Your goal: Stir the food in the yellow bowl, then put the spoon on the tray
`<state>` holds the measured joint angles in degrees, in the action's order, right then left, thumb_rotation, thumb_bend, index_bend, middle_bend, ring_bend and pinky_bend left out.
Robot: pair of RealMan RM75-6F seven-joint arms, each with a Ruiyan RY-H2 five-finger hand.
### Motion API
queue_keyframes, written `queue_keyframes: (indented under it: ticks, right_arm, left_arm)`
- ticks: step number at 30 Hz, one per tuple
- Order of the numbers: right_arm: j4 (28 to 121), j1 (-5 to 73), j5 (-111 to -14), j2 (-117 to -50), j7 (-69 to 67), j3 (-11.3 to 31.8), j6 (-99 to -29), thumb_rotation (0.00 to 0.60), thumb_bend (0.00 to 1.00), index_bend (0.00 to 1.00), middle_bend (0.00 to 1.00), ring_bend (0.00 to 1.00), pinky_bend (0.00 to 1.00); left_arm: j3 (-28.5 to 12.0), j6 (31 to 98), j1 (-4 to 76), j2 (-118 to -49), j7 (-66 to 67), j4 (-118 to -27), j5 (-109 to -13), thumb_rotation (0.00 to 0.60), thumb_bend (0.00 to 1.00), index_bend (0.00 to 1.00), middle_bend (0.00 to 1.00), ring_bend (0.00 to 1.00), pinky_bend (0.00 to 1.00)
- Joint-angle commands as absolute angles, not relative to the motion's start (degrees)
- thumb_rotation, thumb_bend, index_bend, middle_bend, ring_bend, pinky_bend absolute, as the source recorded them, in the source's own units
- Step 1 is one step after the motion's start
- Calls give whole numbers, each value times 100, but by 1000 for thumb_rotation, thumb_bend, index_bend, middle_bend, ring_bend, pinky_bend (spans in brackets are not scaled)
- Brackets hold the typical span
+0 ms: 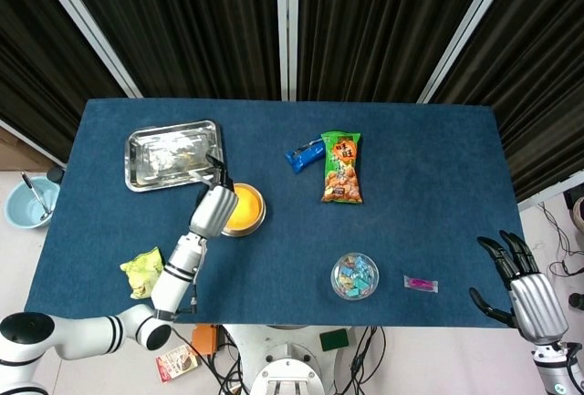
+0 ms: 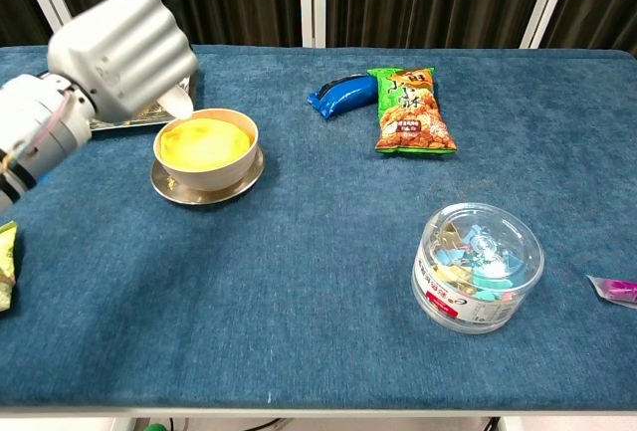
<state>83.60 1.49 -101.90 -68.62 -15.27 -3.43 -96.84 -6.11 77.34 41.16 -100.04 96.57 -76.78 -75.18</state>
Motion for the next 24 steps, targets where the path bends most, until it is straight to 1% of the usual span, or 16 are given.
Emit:
queue_keyframes:
  ticks: [1,5,8,10,13,18,20,24]
  right_arm:
    - [8392,140,-10188,-6839,-1495,-343,-9690,600,289,120,139,0,68]
    - [8465,139,-10180,-6802,-1437,-340,-9673,600,290,120,139,0,68]
    - [8528,145,-10196,-6780,-1368,-345,-9649,600,290,120,139,0,68]
    - [8576,143,-10198,-6764,-1321,-350,-9634,600,290,120,139,0,68]
    - [8640,139,-10187,-6739,-1255,-353,-9608,600,286,120,139,0,68]
    - [8759,153,-10158,-6699,-1143,-337,-9548,600,284,120,139,0,68]
    - [8816,172,-10145,-6684,-1094,-325,-9504,600,284,120,139,0,68]
    - [8897,208,-10109,-6670,-1013,-302,-9417,600,284,120,139,0,68]
  left_arm:
    - [-935,7725,4053,-9785,8640,-7751,-7381,600,451,648,423,274,257]
    - [-1375,7500,3917,-9624,7467,-7956,-6776,600,448,632,400,254,245]
    - [-1777,7131,3835,-9497,6545,-8056,-6094,600,447,622,390,250,237]
    - [-2030,6865,3818,-9437,6070,-7969,-5609,600,447,614,387,250,234]
    - [-2276,6435,3857,-9382,5493,-7668,-5069,600,447,609,387,250,231]
    - [-2549,5887,3970,-9452,4781,-7032,-4345,600,448,597,376,233,216]
    - [-2573,5653,4031,-9485,4600,-6742,-4105,600,446,592,365,223,200]
    - [-2509,5472,4146,-9647,4306,-6138,-4001,600,443,586,358,216,187]
